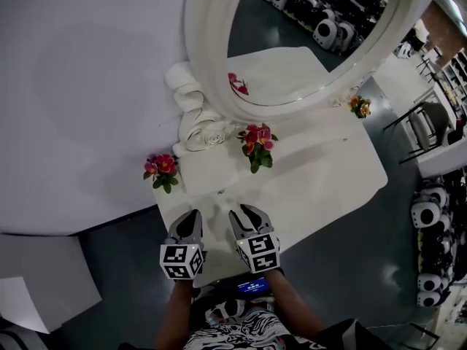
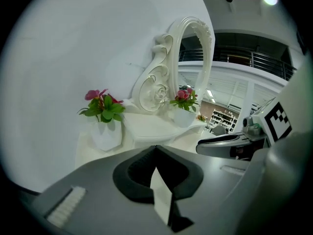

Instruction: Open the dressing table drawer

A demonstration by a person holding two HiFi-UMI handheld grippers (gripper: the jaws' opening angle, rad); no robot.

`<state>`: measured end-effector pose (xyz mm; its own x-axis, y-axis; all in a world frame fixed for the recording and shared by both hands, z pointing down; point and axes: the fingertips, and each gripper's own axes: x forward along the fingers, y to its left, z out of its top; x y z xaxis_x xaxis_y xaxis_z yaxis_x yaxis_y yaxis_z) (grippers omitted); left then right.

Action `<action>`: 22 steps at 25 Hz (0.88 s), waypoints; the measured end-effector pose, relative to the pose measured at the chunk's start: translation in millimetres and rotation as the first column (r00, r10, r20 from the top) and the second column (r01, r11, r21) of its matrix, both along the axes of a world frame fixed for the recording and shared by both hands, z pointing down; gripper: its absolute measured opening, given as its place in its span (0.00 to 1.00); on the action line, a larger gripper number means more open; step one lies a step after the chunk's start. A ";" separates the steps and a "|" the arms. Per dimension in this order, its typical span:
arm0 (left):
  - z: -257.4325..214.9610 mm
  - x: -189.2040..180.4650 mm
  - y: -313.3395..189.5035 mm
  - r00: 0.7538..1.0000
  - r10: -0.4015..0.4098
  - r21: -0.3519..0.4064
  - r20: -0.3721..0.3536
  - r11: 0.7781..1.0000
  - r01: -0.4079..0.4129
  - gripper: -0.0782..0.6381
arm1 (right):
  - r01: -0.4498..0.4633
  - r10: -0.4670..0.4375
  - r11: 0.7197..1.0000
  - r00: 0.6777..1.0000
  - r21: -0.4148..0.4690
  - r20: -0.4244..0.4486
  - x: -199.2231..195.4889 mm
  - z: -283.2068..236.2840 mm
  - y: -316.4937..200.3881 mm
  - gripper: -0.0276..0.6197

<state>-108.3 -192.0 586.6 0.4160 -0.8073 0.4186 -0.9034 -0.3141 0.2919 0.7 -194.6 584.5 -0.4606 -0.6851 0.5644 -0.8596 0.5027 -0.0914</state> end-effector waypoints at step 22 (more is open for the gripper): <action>43.8 -2.2 -32.2 0.999 0.029 -0.100 0.023 0.995 -0.026 0.11 | 0.101 -0.101 0.992 0.995 -0.069 -0.003 -42.2 56.5 -59.5 0.20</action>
